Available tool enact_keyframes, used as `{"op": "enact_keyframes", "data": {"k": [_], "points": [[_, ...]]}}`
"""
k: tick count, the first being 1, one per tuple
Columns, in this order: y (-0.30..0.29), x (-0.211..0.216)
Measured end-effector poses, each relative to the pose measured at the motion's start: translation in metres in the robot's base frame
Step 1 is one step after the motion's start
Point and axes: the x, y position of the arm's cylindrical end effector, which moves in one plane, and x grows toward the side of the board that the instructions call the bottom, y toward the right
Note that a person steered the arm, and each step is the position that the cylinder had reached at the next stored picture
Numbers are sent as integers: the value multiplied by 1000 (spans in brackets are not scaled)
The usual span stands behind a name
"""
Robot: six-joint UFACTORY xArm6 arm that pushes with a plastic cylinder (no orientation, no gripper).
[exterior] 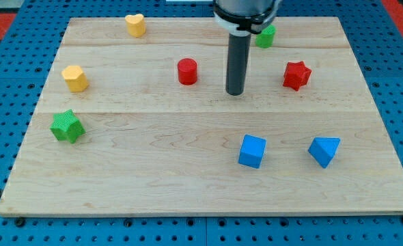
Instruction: Push your arm to the left of the red circle
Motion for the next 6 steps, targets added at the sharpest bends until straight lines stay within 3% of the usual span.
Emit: {"op": "enact_keyframes", "data": {"k": [2, 3, 5, 6], "points": [[42, -29], [6, 4], [-139, -26], [-157, -46]]}}
